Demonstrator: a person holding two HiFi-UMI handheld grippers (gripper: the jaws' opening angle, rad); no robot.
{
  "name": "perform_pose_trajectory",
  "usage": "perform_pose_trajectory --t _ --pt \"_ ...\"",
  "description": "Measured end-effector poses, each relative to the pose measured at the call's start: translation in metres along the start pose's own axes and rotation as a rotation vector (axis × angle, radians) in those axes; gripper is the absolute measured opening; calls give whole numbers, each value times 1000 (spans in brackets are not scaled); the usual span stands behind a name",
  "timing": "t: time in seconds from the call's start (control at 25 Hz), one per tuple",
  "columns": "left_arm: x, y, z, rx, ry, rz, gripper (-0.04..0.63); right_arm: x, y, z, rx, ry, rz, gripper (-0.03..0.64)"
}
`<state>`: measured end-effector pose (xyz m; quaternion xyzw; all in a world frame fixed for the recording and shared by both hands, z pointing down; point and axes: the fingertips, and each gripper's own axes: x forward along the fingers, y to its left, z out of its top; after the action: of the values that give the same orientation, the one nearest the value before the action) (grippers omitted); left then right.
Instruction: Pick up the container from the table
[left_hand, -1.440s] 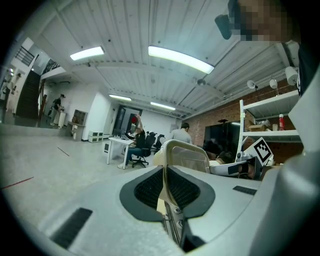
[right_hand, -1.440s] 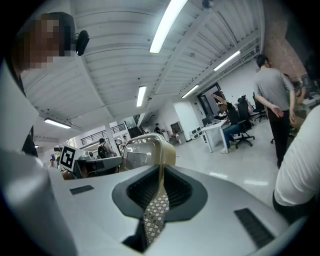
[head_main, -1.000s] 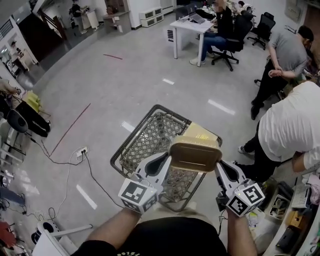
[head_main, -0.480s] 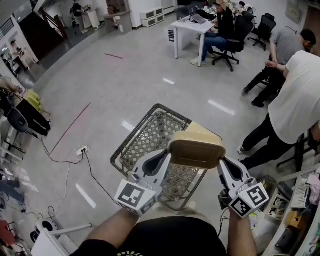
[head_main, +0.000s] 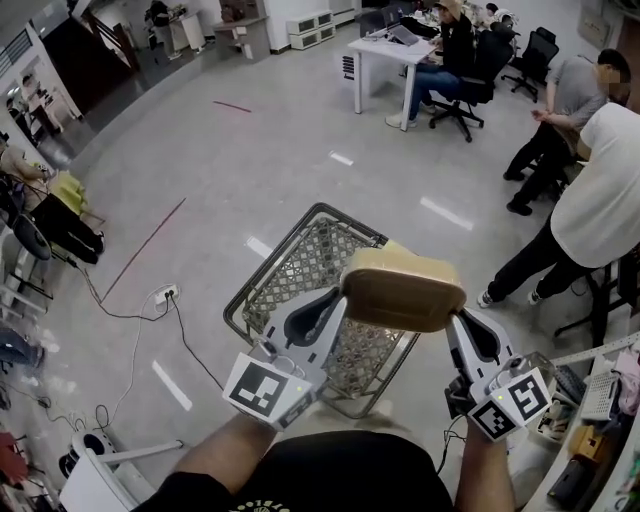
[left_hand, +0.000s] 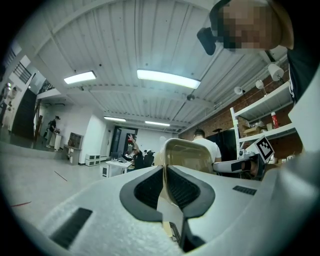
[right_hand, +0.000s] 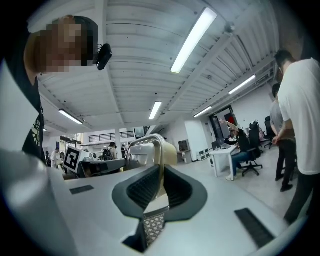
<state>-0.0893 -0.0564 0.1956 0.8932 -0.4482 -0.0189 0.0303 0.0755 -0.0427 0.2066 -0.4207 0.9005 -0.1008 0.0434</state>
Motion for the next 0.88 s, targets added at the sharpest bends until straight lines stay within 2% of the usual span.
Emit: perform_pose_trajectory --t 0.28,0.88 --pt "-3 2 14 7 -51 -10 29 5 6 6 6 -22 16 32" --pt "3 -1 6 3 -45 -5 29 6 -3 6 -14 -10 20 31"
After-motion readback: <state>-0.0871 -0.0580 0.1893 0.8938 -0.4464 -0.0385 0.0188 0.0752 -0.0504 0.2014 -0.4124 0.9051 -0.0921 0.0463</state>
